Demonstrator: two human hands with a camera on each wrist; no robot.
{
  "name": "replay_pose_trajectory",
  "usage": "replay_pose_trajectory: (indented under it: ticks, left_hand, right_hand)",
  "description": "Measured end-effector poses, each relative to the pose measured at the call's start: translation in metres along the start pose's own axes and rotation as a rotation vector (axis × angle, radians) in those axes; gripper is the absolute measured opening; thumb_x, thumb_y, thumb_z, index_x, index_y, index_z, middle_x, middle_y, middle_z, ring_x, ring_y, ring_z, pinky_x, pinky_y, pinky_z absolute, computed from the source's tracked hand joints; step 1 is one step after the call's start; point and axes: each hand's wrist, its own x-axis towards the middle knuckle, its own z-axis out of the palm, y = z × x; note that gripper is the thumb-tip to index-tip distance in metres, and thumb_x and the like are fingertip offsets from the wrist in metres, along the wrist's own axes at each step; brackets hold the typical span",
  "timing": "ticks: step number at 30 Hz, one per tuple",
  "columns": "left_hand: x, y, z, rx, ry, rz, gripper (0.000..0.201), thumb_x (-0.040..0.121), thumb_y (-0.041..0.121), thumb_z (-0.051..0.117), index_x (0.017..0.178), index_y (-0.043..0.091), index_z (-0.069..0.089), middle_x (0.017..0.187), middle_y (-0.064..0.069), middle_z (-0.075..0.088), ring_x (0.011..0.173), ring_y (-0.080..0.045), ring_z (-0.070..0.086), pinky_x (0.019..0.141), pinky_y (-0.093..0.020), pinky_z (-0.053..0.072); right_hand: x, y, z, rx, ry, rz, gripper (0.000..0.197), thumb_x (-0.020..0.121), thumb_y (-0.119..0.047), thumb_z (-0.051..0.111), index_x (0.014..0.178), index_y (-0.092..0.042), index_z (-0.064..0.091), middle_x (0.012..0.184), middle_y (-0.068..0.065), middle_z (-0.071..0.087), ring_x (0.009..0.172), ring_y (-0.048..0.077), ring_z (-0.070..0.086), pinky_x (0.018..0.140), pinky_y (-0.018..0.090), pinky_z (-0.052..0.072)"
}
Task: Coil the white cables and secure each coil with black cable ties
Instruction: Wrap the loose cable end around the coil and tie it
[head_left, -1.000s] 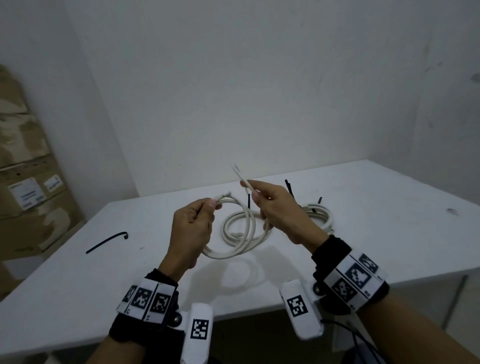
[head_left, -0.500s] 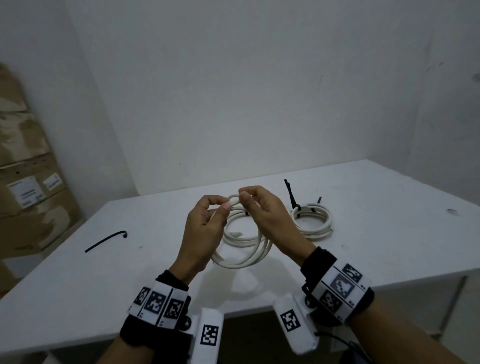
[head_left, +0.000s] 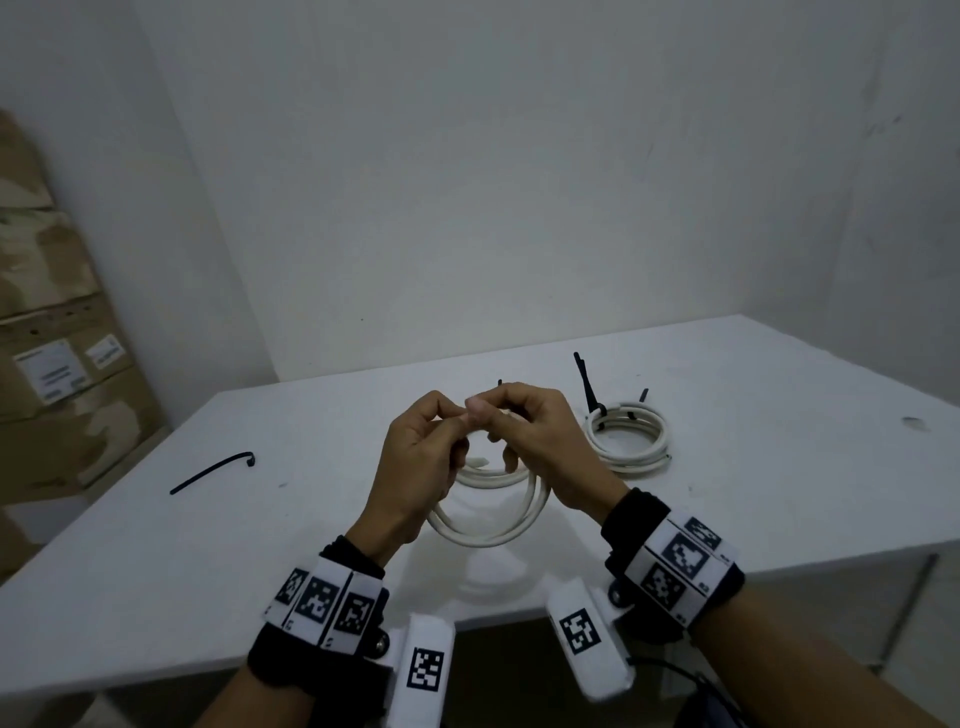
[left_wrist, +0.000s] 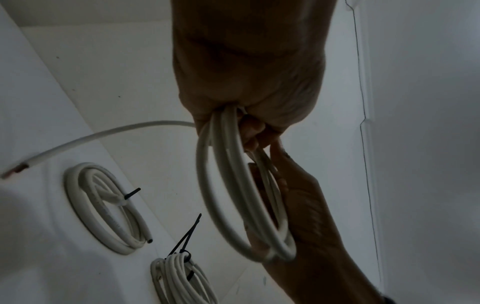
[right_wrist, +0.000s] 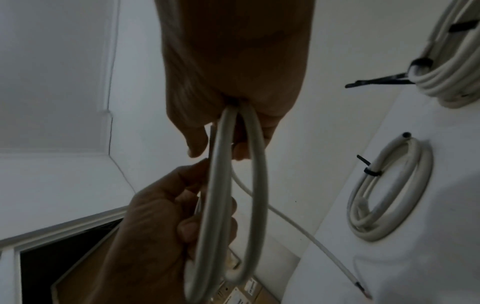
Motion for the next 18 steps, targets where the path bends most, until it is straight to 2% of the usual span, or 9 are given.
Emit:
replay_pose_trajectory:
  ticks: [1,3,5,6,9,11,14,16,18]
  left_hand:
    - [-0.001,-0.002,0.001,0.019,0.014,0.014,0.017,0.094,0.015,0.056,0.081,0.004,0.052,0.053,-0.005,0.046,0.041,-0.010,0.034,0.039,-0.019,0.029]
    - [-0.001,-0.006,0.001,0.064,0.030,0.048,0.006,0.095,0.017,0.055,0.099,0.015,0.052,0.050,0.006,0.050,0.045,-0.008,0.040,0.045,-0.018,0.035]
    - [-0.001,-0.010,0.000,0.183,0.041,0.111,0.023,0.095,0.019,0.055,0.114,0.029,0.050,0.053,0.012,0.058,0.051,-0.004,0.050,0.052,-0.017,0.042]
    - [0.000,-0.010,0.000,0.253,0.053,0.161,0.023,0.094,0.022,0.056,0.115,0.030,0.054,0.060,0.013,0.064,0.057,-0.006,0.056,0.056,-0.018,0.046]
    - [-0.001,-0.005,0.002,0.378,0.095,0.299,0.024,0.090,0.031,0.052,0.105,0.019,0.066,0.080,0.003,0.072,0.068,-0.019,0.063,0.063,-0.028,0.051]
    - [0.001,-0.006,0.006,0.407,0.136,0.358,0.028,0.089,0.031,0.049,0.104,0.016,0.068,0.081,-0.001,0.071,0.068,-0.015,0.062,0.062,-0.018,0.049]
    - [0.004,-0.009,0.009,0.541,0.203,0.468,0.029,0.092,0.027,0.048,0.107,0.012,0.069,0.087,-0.004,0.063,0.077,0.002,0.055,0.068,-0.004,0.038]
    - [0.006,-0.010,0.009,0.608,0.245,0.508,0.027,0.094,0.027,0.050,0.103,0.010,0.069,0.092,-0.007,0.051,0.083,0.006,0.046,0.073,-0.004,0.035]
    - [0.010,-0.008,0.006,0.707,0.284,0.534,0.029,0.094,0.033,0.050,0.095,0.010,0.067,0.098,-0.008,0.047,0.088,0.001,0.038,0.079,-0.013,0.034]
  right_hand:
    - [0.000,-0.001,-0.002,0.012,-0.022,0.009,0.010,0.087,-0.020,0.067,0.087,-0.012,0.072,0.083,0.018,0.065,0.067,0.019,0.054,0.045,0.023,0.044]
    - [0.002,-0.002,-0.005,0.010,-0.076,0.025,0.011,0.088,-0.014,0.064,0.094,-0.006,0.071,0.083,0.009,0.067,0.068,0.015,0.056,0.046,0.021,0.044]
    - [0.003,-0.002,-0.009,-0.022,-0.125,0.037,0.013,0.090,-0.011,0.061,0.098,-0.006,0.070,0.079,0.001,0.067,0.069,0.013,0.058,0.047,0.021,0.045]
    - [0.004,-0.002,-0.011,-0.033,-0.132,0.034,0.014,0.091,-0.010,0.060,0.099,-0.006,0.070,0.078,0.000,0.066,0.069,0.012,0.058,0.048,0.022,0.046]
    - [0.005,-0.002,-0.010,-0.015,-0.102,0.000,0.012,0.091,-0.009,0.059,0.096,-0.008,0.070,0.079,0.009,0.063,0.067,0.013,0.058,0.049,0.023,0.046]
    - [0.006,-0.003,-0.007,0.001,-0.056,-0.018,0.012,0.092,-0.008,0.059,0.095,-0.005,0.070,0.076,0.011,0.061,0.062,0.012,0.054,0.046,0.022,0.043]
    - [0.010,-0.007,-0.007,-0.007,-0.015,-0.041,0.013,0.092,-0.009,0.058,0.091,-0.004,0.070,0.060,0.005,0.052,0.053,0.013,0.042,0.043,0.020,0.035]
    - [0.015,-0.011,-0.009,0.003,-0.027,-0.034,0.015,0.093,-0.010,0.056,0.091,-0.002,0.070,0.056,0.004,0.047,0.052,0.014,0.038,0.043,0.019,0.032]
    - [0.018,-0.015,-0.010,0.016,-0.038,-0.036,0.016,0.093,-0.009,0.056,0.092,0.000,0.070,0.051,-0.004,0.049,0.049,0.010,0.039,0.044,0.018,0.033]
